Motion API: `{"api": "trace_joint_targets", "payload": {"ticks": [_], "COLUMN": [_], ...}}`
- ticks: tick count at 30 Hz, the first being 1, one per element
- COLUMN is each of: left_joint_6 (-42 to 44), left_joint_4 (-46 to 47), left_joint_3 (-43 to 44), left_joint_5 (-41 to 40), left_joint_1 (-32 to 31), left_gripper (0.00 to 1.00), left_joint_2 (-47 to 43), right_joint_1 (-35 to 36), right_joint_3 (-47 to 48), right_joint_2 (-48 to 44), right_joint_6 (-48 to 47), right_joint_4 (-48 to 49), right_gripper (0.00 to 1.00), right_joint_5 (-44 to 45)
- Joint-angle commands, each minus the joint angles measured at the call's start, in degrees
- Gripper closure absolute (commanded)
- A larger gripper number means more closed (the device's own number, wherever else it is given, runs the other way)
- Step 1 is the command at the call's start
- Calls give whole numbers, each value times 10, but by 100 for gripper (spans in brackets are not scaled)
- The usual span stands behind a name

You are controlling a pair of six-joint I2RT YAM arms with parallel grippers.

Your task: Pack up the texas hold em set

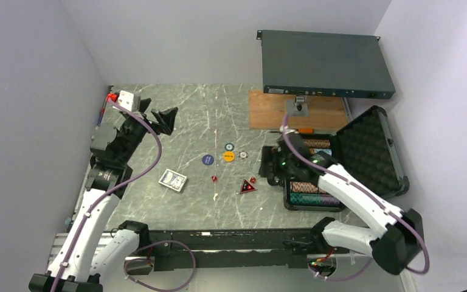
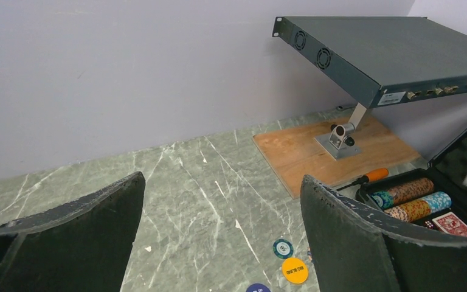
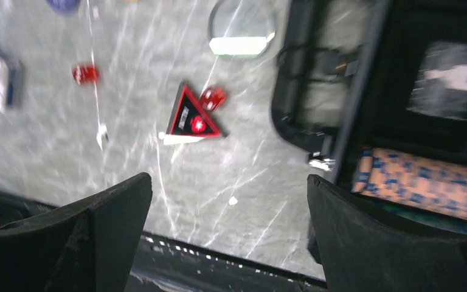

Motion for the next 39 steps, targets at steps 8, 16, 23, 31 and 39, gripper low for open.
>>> {"api": "trace_joint_targets", "payload": {"ticks": [8, 16, 23, 31, 39], "left_joint_6": [1, 3, 3, 0, 1], "left_joint_4": [20, 20, 20, 22, 22], "left_joint_3": [11, 12, 14, 14, 14], "left_joint_5": [2, 3, 7, 10, 10], "left_joint_1": [-5, -6, -6, -6, -6], "left_gripper": [1, 1, 1, 1, 1], "left_joint_2": [21, 30, 31, 34, 36], "right_joint_1": [163, 163, 163, 163, 162], "right_joint_3": [21, 32, 38, 38, 62], "right_joint_2": [199, 276, 290, 291, 327], "right_joint_6": [-106, -188, -261, -304, -309], "right_joint_4": [112, 105, 99, 147, 152], "right_gripper": [14, 47, 49, 50, 67], "right_joint_5": [30, 141, 129, 73, 82]}}
